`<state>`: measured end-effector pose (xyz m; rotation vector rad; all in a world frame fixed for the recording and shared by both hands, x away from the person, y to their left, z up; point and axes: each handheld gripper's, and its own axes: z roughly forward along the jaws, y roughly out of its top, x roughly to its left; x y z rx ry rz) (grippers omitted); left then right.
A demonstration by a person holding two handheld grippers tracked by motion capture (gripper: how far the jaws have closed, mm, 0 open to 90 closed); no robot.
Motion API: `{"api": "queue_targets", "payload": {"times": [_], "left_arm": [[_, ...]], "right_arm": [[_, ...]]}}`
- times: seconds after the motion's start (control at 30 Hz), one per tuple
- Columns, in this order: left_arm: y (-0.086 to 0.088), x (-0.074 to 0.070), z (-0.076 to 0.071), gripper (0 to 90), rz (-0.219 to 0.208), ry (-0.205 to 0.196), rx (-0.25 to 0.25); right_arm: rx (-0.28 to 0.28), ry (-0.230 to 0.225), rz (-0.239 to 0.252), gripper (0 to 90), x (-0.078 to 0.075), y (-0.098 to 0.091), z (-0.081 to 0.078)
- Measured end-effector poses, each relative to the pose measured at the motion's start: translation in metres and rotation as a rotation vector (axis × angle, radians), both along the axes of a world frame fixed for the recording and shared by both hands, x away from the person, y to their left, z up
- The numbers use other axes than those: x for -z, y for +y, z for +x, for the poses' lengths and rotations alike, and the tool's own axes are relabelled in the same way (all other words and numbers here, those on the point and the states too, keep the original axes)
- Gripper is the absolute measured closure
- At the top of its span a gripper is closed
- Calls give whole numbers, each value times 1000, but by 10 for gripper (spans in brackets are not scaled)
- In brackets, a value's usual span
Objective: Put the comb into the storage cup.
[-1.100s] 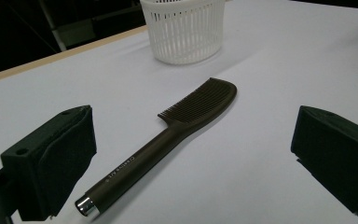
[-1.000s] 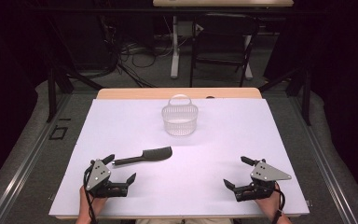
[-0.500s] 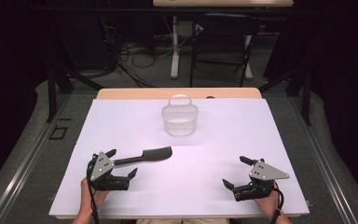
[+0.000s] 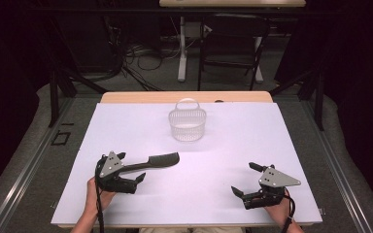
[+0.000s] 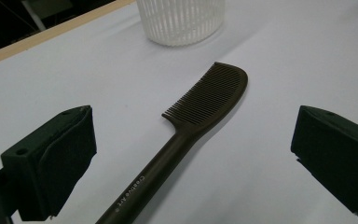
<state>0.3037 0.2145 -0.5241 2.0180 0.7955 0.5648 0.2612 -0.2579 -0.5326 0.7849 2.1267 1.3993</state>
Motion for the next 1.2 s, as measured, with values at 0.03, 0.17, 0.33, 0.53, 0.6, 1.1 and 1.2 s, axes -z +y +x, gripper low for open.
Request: {"api": "queue_targets", "payload": {"times": [0.03, 0.17, 0.33, 0.53, 0.6, 1.1, 1.2], "left_arm": [[0, -1, 1, 0, 3, 4, 1], [-2, -5, 5, 0, 12, 5, 11], [-5, -8, 11, 0, 40, 16, 21], [-6, -12, 17, 0, 76, 19, 43], [-7, -13, 19, 0, 87, 18, 46], [-16, -17, 39, 0, 135, 46, 82], [-19, -19, 44, 0, 180, 58, 95]], "right_arm": [[1, 0, -1, 0, 0, 0, 0], [3, -4, -2, 1, -1, -1, -1], [4, -6, 1, 1, -1, -1, -1], [1, 0, 2, 1, 0, -1, -1], [0, 1, 1, 1, 0, -1, -1], [-2, 5, -2, 2, 0, -1, 0], [-3, 8, -3, 2, 1, -1, 0]]}}
